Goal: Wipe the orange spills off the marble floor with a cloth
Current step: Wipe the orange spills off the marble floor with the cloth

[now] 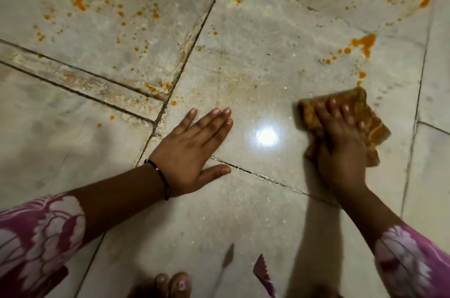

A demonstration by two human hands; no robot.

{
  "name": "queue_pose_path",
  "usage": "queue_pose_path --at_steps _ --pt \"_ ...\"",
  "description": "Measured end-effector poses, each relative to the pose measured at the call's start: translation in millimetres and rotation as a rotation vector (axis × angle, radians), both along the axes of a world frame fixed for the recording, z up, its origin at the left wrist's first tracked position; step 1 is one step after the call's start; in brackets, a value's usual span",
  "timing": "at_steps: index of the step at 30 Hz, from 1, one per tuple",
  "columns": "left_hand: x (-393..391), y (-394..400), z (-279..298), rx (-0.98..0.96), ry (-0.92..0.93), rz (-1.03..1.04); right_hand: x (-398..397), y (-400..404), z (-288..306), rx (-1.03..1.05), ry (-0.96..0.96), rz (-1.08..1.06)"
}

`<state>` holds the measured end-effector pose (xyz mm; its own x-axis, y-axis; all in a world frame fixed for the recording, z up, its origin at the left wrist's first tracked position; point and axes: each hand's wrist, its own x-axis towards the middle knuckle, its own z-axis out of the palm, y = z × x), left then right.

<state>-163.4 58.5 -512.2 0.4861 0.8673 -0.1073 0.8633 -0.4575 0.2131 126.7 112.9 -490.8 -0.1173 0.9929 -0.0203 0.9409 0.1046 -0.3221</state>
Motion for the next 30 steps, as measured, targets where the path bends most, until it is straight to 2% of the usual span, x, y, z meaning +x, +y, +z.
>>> queue_pose_path --at_steps 2,5,7,10,13,16,18,20,23,26,30 --pt "2 -1 0 0.005 0.011 0.01 -38 21 -3 0.019 0.03 -0.063" --pt "2 -1 0 0.023 0.007 0.021 -76 4 -6 0.012 0.041 0.145" --pt "2 -1 1 0.026 -0.004 0.028 -71 -38 -1 -0.013 -0.003 0.249" --pt "3 -2 0 0.041 -0.018 0.037 -31 -78 10 0.01 -0.142 0.28" --pt "3 -2 -1 0.034 -0.013 0.038 -8 -45 10 -0.02 -0.274 0.196" --pt "2 -2 0 0.017 -0.017 0.045 -28 22 2 -0.05 -0.243 0.03" --pt "2 -3 0 0.011 -0.022 0.052 -55 53 -3 -0.068 -0.246 0.024" --pt "2 -2 1 0.015 -0.019 0.053 -79 47 -4 -0.031 -0.238 0.156" --pt "2 -3 2 0.014 -0.043 0.068 -82 -18 -2 0.014 -0.203 0.253" --pt "2 -3 1 0.039 -0.05 0.074 -37 -69 -1 -0.016 -0.256 0.18" --pt "2 -4 0 0.04 -0.036 0.082 -4 -28 2 -0.084 -0.301 0.019"
